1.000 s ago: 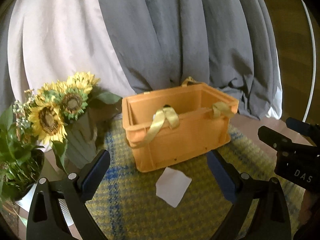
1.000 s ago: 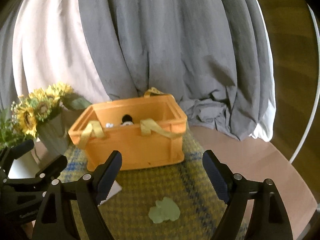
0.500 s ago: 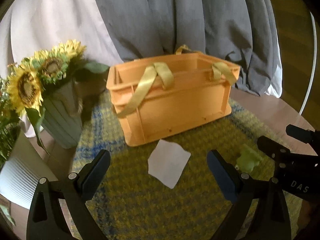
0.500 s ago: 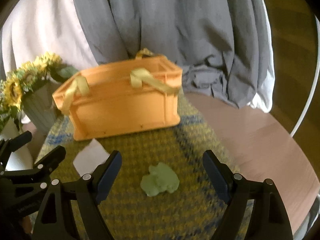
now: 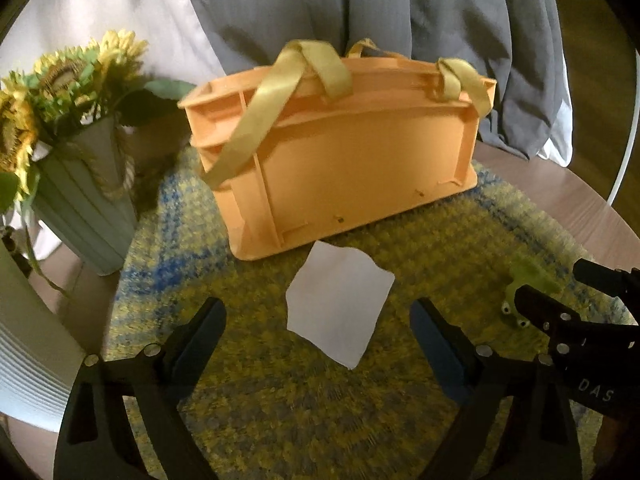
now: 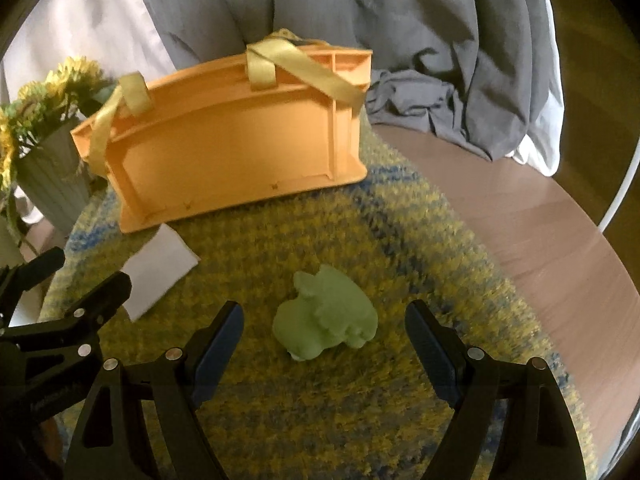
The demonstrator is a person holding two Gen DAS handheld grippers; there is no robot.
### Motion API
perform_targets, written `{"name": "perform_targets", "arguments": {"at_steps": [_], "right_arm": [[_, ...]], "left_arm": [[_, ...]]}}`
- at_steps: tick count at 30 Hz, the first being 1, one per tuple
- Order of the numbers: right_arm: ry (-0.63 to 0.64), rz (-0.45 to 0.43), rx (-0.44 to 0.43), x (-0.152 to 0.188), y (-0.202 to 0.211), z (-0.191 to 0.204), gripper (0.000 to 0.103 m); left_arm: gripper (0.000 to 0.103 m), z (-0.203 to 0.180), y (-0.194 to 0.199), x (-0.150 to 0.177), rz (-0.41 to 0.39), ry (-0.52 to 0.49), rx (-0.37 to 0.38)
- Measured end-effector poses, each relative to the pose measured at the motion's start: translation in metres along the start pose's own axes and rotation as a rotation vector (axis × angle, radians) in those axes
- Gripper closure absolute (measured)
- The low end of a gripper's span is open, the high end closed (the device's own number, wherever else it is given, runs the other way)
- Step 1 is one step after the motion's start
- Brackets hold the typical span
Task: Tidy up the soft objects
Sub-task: 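Grasp the white tissue with the left gripper while the right gripper grasps the green frog sponge, then lift the white tissue and green frog sponge over the orange crate with both grippers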
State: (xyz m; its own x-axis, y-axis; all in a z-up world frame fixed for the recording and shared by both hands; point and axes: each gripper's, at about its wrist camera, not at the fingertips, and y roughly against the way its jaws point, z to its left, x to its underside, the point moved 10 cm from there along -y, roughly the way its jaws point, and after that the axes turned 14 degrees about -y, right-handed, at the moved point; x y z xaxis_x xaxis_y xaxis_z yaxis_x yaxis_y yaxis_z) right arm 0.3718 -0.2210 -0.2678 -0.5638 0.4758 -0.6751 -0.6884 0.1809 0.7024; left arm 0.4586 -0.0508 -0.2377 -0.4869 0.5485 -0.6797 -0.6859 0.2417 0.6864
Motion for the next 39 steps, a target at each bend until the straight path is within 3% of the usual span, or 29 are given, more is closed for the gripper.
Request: {"name": "perform_targets", "arguments": {"at_steps": [9,18,21,25,29,39], "right_arm": [[-0.002,0.014,0.023,0.004,-0.012,-0.001,0.02],[-0.002,0.03,0.036,0.004,-0.022,-0.002,0.021],[-0.005,0.051,0.038,0.006,-0.026,-0.002,0.027],[-0.017,0.069,0.04,0.008,-0.03,-0.004,0.037],[-0.016,0.068,0.033,0.008,-0.03,-0.005,0.038],[-0.015,0.048,0.007,0.002,-0.018,-0.006,0.039]], "left_arm": [[0.018,-0.002,-0.018,0.008,0.032,0.027,0.048],[0.034,-0.005,-0.038,0.012,0.079,0.044,0.082],[0.045,-0.006,-0.044,0.015,0.101,0.052,0.102],[0.068,-0.01,-0.043,0.014,0.092,0.041,0.105],[0.084,-0.012,-0.041,0.011,0.082,0.009,0.098],[0.09,-0.018,-0.02,0.001,0.048,0.024,0.107]]}}
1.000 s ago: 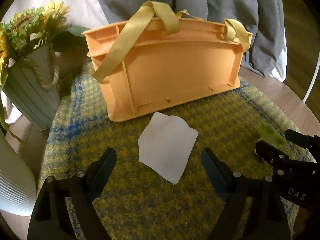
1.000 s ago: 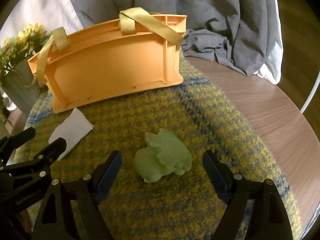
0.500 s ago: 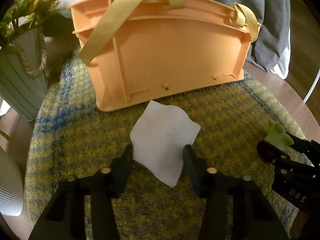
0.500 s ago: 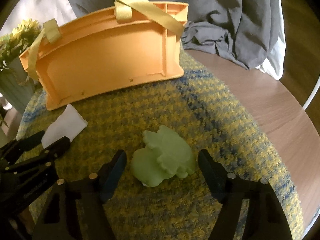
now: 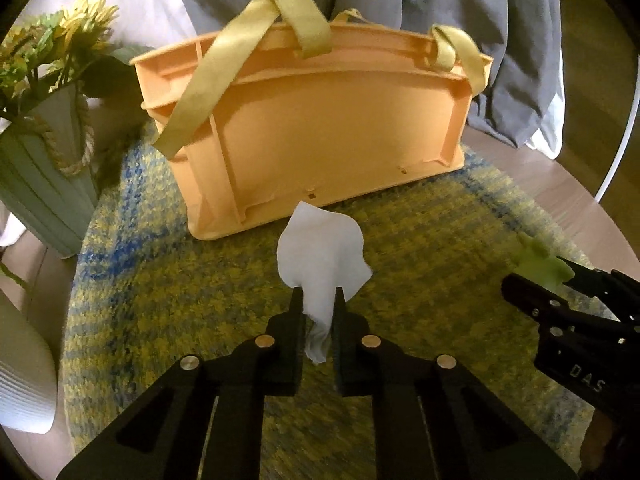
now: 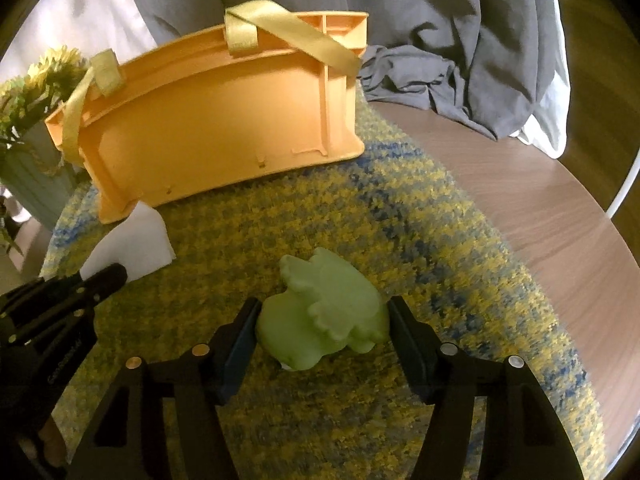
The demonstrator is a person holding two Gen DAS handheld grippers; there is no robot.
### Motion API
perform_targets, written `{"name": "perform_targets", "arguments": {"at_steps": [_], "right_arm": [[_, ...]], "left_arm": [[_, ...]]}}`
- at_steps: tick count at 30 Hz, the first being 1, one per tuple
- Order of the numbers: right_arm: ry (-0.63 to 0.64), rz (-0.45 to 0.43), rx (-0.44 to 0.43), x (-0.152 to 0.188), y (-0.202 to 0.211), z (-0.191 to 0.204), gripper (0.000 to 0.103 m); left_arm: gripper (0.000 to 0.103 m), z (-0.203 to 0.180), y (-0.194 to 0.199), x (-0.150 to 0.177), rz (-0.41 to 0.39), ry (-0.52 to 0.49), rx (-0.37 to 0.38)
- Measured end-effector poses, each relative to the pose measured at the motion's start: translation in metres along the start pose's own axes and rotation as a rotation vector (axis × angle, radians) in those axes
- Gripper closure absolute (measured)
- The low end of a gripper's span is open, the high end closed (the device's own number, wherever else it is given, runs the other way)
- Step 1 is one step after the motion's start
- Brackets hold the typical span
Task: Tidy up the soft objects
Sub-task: 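Lift the white tissue and green frog sponge over the orange crate with both grippers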
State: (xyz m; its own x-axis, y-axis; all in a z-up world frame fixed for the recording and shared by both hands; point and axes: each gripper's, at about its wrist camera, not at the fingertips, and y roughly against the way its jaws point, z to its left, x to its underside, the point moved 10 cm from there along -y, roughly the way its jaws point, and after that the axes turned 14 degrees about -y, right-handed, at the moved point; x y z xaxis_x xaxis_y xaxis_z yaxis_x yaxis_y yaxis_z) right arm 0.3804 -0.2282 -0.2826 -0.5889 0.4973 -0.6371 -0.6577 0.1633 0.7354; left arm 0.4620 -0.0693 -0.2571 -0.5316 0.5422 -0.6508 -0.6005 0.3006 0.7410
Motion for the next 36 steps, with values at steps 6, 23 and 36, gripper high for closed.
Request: {"name": "perform_targets", "arguments": {"at_steps": [6,23,36], "right_arm": [[0.013,-0.017,-0.029,-0.007,0.013,0.002,0.039],[0.055,-0.121,-0.147,-0.043,0.072,0.008,0.039],[0.085,-0.205,-0.232,-0.069,0.114,0.013,0.039]], "left_arm": [[0.091,-0.005,0.02,-0.007,-0.028,0.019,-0.008],[0.093,-0.008,0.093,-0.039,-0.156,0.075,-0.093],[0.093,-0.009,0.142,-0.062,-0.247,0.091,-0.156]]}}
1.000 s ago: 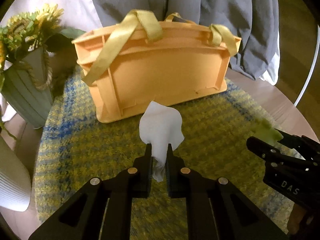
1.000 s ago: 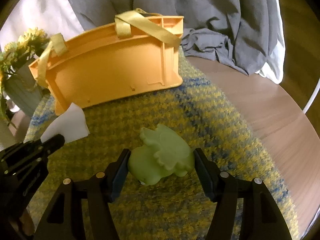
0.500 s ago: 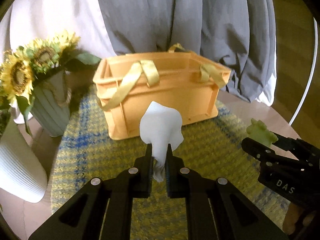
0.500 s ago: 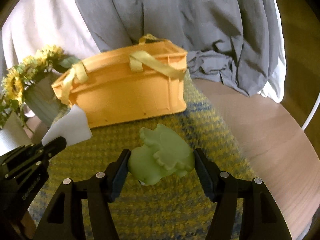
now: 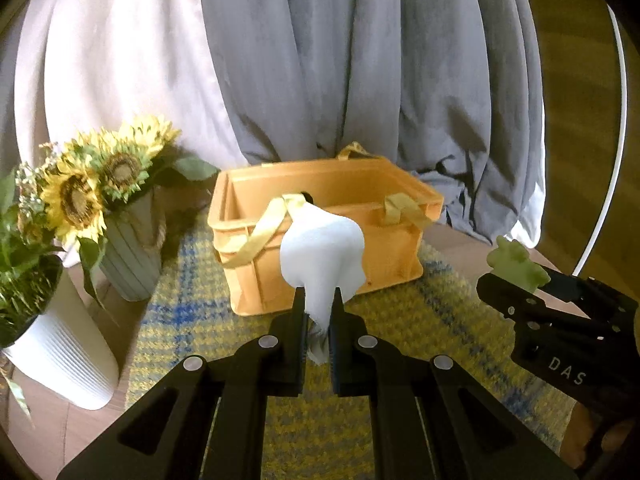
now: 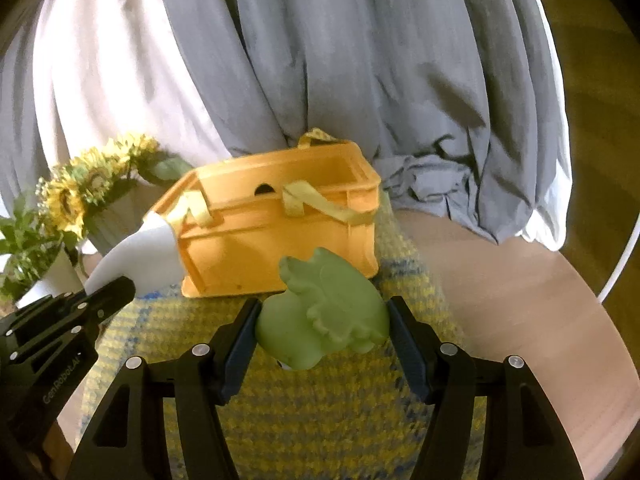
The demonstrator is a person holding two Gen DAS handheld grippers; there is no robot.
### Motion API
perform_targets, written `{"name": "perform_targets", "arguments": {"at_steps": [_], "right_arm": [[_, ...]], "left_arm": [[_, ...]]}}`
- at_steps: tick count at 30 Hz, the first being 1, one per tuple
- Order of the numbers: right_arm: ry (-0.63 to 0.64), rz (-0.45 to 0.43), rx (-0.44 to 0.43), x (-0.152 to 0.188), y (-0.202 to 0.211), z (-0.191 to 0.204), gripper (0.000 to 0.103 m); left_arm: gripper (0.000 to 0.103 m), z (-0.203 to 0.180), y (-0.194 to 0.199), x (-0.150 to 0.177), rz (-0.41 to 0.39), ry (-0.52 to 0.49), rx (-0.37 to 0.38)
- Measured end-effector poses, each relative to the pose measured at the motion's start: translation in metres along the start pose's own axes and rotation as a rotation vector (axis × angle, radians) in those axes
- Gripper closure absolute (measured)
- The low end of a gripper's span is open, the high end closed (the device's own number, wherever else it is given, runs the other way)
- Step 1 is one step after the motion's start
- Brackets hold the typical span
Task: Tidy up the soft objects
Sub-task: 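Lift the white tissue and green frog sponge over the orange crate with both grippers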
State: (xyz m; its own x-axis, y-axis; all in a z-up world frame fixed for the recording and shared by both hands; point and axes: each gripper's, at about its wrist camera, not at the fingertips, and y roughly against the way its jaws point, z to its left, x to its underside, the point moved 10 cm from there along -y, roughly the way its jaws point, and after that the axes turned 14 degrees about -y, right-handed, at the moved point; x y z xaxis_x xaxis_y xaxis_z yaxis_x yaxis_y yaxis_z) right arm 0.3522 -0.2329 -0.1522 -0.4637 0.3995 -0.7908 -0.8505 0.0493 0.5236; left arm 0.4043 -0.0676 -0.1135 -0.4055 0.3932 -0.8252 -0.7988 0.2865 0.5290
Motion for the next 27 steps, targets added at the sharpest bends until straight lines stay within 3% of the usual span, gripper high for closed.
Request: {"name": "perform_targets", "arguments": {"at_steps": [12,27], "right_arm": [[0.019,-0.082,-0.067,-0.033,0.017,0.016,0.039],[0.057,-0.158,-0.109,-0.079,0.011,0.034,0.039]], "left_arm": [[0.093,0.008,0.02,-0.031,-0.074,-0.003,-0.065],[0.093,0.022,0.01,-0.065,-0.143,-0.018,-0.103]]}}
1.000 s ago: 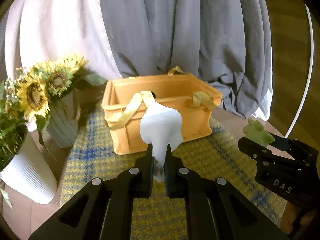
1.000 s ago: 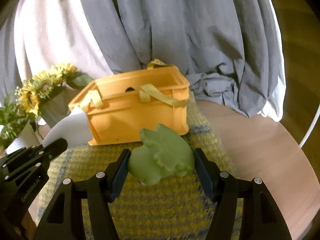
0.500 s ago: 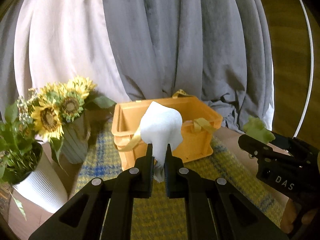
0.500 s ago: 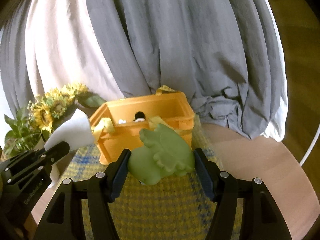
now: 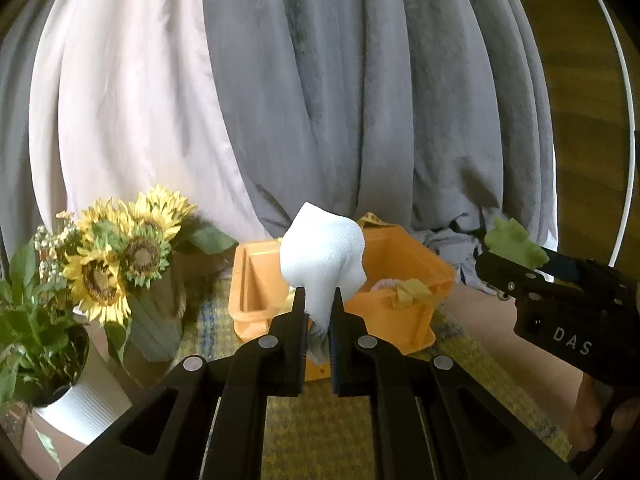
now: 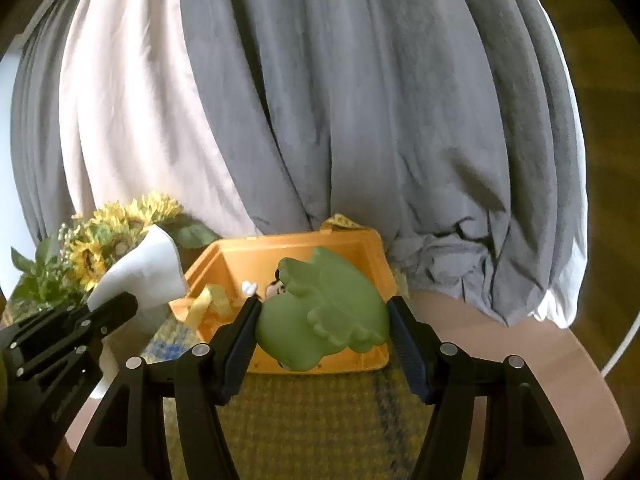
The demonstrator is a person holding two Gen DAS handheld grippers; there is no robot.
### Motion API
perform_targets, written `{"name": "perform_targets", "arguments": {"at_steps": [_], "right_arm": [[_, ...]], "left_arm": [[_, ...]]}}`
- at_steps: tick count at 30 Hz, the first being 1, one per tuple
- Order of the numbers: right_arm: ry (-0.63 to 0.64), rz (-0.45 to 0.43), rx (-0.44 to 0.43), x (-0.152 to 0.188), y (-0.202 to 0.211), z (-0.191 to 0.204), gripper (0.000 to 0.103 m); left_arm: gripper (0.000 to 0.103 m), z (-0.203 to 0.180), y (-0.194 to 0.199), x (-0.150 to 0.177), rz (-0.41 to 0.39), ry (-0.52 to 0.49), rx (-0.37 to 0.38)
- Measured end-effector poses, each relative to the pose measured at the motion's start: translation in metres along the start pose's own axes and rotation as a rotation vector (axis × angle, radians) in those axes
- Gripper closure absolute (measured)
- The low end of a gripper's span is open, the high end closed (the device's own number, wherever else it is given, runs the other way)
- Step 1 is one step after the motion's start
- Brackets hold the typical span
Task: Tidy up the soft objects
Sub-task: 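Lift the white tissue and green frog sponge over the orange crate with both grippers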
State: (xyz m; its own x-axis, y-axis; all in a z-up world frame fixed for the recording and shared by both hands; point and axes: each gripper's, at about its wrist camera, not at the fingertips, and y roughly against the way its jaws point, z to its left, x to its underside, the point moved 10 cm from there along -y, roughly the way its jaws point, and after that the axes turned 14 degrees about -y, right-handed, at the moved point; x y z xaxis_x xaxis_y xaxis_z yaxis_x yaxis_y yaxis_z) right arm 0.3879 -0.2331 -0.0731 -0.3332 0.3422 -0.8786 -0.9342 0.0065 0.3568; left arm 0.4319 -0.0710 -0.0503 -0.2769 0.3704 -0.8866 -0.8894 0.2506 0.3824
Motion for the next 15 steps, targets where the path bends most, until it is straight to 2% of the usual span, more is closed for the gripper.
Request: {"name": "perform_targets", "arguments": {"at_steps": [15], "right_arm": [[0.012,-0.079,-0.037,-0.043,-0.035,0.018,0.039]], "left_arm": [[0.093,0.023,-0.036,-0.033,-0.056,-0.034,-0.048]]}}
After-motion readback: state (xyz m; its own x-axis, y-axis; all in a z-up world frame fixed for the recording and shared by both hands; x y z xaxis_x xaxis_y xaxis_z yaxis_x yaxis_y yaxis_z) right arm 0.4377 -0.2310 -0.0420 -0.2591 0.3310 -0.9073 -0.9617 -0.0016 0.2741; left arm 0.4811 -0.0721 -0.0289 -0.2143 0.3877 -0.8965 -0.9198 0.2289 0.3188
